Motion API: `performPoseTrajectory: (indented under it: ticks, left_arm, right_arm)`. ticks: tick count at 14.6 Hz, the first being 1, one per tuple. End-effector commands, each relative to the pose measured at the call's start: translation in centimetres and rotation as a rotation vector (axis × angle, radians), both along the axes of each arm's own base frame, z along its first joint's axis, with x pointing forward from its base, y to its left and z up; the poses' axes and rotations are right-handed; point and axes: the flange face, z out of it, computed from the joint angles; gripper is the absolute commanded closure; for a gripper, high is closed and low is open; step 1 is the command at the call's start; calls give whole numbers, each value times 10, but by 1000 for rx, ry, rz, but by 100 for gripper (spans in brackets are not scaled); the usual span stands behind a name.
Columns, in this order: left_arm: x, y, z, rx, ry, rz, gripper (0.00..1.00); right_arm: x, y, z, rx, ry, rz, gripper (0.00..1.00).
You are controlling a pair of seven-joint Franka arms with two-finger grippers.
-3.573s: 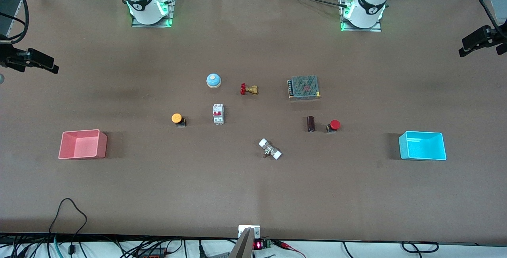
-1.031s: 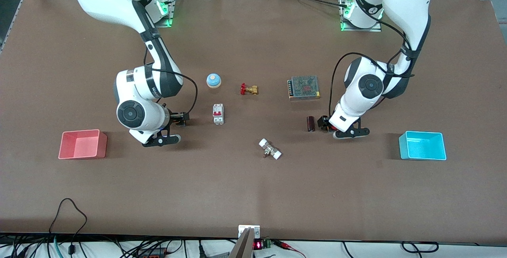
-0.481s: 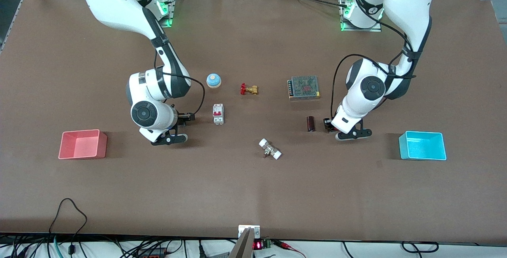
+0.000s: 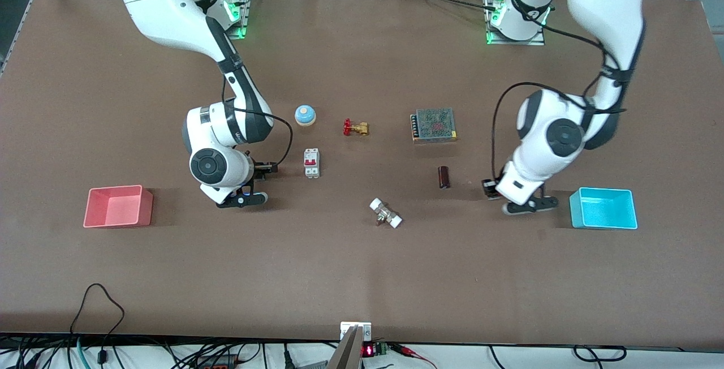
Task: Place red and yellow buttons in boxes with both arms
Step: 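Grasp the yellow button with the right gripper while the left gripper grasps the red button, then carry the red button over the cyan box with the left gripper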
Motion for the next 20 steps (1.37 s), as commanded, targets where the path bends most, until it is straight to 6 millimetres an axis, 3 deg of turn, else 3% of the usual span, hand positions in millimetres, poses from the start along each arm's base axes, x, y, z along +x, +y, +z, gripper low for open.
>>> performPoseTrajectory:
  ticks: [1, 3, 7, 9, 14, 17, 20]
  left_arm:
    - [8, 66, 46, 18, 11, -79, 99]
    - [10, 118, 52, 20, 1, -140, 99]
    - [14, 207, 50, 27, -17, -248, 99]
    - [19, 236, 44, 28, -23, -280, 99]
    - [34, 255, 10, 15, -13, -293, 99]
    - [37, 263, -16, 18, -37, -291, 99]
    - [35, 266, -36, 19, -43, -286, 99]
  right_arm:
    - [-3, 2, 0, -1, 3, -27, 15]
    - [-2, 0, 1, -1, 1, -31, 40]
    - [-1, -1, 2, 0, 0, -32, 49]
    - [-1, 1, 2, 1, -1, -29, 53]
    - [8, -5, 18, 9, -30, -34, 68]
    - [26, -26, 64, 19, -94, -60, 68]
    - [47, -71, 119, -6, -132, -117, 68]
